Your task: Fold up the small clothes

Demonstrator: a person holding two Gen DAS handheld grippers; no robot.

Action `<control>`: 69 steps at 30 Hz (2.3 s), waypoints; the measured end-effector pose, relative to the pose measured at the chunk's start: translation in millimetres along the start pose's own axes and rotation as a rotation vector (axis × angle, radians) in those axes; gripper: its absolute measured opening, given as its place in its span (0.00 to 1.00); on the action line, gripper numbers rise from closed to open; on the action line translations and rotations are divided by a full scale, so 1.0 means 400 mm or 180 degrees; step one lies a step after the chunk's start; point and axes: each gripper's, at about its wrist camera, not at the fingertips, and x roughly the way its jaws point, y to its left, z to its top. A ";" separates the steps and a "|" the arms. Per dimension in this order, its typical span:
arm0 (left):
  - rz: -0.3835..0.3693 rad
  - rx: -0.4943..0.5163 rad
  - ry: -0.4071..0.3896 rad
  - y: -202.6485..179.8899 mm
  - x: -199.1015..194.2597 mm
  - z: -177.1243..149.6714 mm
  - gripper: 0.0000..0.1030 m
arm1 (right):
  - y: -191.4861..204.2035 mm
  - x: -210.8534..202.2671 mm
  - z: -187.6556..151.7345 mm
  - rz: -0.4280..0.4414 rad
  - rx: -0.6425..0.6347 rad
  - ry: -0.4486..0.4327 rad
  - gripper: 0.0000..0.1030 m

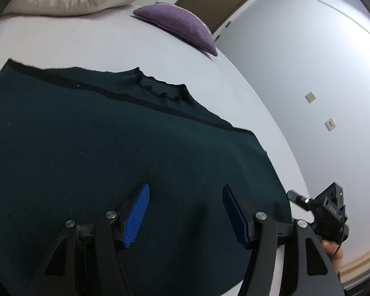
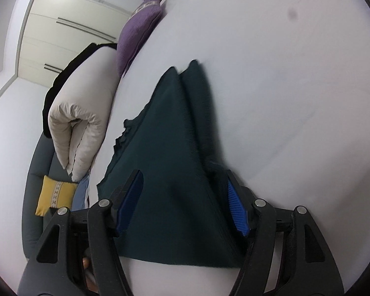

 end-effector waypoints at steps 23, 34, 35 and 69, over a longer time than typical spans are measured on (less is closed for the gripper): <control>-0.0286 -0.0256 0.0116 0.073 -0.004 0.006 0.43 | 0.212 0.151 -0.006 -0.1023 -0.0600 -0.0254 0.12; -0.0672 -0.1070 -0.0417 0.230 -0.173 0.047 0.85 | 0.680 0.419 -0.343 -0.1040 -0.3112 0.0425 0.12; -0.0707 -0.1117 -0.0365 0.232 -0.165 0.052 0.85 | 0.678 0.428 -0.348 -0.1034 -0.3102 0.0444 0.12; 0.0011 -0.0688 0.0215 0.395 -0.314 0.221 0.12 | 0.667 0.337 -0.295 -0.0098 -0.2818 0.0329 0.58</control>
